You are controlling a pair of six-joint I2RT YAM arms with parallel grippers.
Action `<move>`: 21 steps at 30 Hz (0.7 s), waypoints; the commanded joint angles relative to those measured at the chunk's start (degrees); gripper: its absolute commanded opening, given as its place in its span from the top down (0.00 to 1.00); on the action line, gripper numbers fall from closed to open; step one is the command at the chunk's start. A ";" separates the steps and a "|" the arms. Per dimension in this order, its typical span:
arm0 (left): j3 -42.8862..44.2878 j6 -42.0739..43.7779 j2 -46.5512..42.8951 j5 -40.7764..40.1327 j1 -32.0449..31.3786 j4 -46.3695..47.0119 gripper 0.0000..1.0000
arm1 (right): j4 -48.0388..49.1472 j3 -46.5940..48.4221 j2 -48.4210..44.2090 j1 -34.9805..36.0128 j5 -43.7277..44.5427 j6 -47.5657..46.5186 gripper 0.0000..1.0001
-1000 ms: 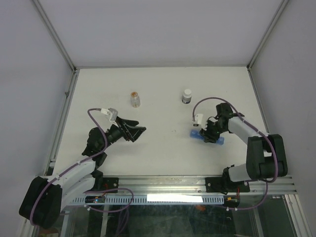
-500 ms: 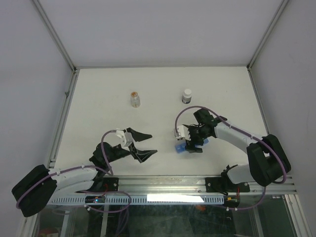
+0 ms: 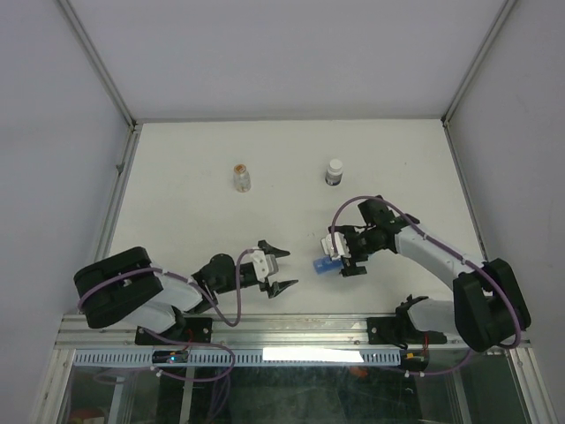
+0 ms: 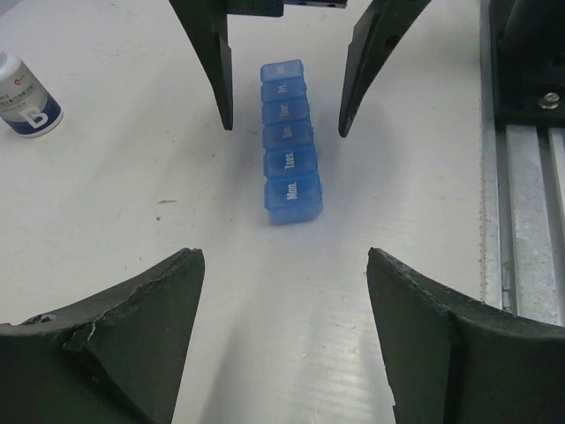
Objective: Sort the pills into containers
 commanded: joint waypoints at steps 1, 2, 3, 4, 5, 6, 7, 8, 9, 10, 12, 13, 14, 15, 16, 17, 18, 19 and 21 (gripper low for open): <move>6.06 7.11 8.51 -0.51 -1.64 5.63 0.25 | 1.28 -0.33 0.99 -3.91 -0.16 -2.05 0.14; 7.17 7.51 10.41 0.04 -1.79 6.15 0.25 | 1.41 -0.28 1.63 -5.15 -0.14 -2.32 0.14; 8.39 7.58 12.47 0.77 -1.88 6.73 0.25 | 0.88 -0.04 2.30 -6.98 -0.33 -3.11 0.15; 9.51 7.61 14.48 1.34 -1.98 7.31 0.25 | -0.35 0.58 3.07 -8.67 -0.91 -4.91 0.15; 10.45 7.52 16.24 1.62 -2.07 7.93 0.25 | -1.97 0.97 3.98 -10.45 -1.41 -6.82 0.16; 11.37 7.29 18.13 1.69 -2.14 8.77 0.25 | -3.41 1.24 4.71 -11.81 -1.61 -8.51 0.17; 12.00 7.16 19.71 1.62 -2.25 9.71 0.25 | -4.55 1.25 5.19 -12.74 -1.62 -10.00 0.18; 12.59 6.93 21.05 1.55 -2.34 10.48 0.25 | -4.84 0.91 5.44 -13.38 -1.57 -11.07 0.18; 13.13 6.70 22.28 1.42 -2.38 11.18 0.25 | -4.65 0.46 5.48 -13.64 -1.48 -11.82 0.18; 13.68 6.58 23.27 1.29 -2.43 11.54 0.24 | -4.15 0.05 5.57 -13.67 -1.38 -12.23 0.18; 15.18 6.36 24.89 0.72 -2.68 10.78 0.24 | -3.90 0.07 6.22 -13.69 -2.52 -12.72 0.19; 16.05 6.43 25.44 0.21 -3.05 9.74 0.24 | -3.99 0.49 6.77 -13.69 -3.24 -12.79 0.19; 16.77 6.50 25.92 -0.31 -3.35 8.52 0.23 | -4.17 0.88 7.33 -13.63 -3.94 -12.81 0.20; 17.51 6.62 26.22 -0.85 -3.69 7.14 0.23 | -4.40 1.26 7.93 -13.61 -4.55 -12.96 0.21; 18.14 6.77 26.54 -1.66 -4.04 5.87 0.23 | -4.53 1.54 8.43 -13.52 -4.94 -12.99 0.23; 18.66 6.77 26.86 -2.46 -4.39 4.85 0.23 | -4.51 1.61 8.92 -13.47 -5.19 -12.98 0.24; 19.15 6.79 27.24 -3.29 -4.59 3.70 0.23 | -4.54 1.59 9.46 -13.37 -5.29 -13.04 0.26; 19.52 6.79 27.70 -4.50 -4.90 3.10 0.23 | -4.62 1.56 9.76 -13.18 -5.21 -13.30 0.28; 20.27 6.87 28.47 -5.81 -5.46 1.96 0.24 | -4.18 1.32 9.89 -12.60 -5.11 -12.53 0.32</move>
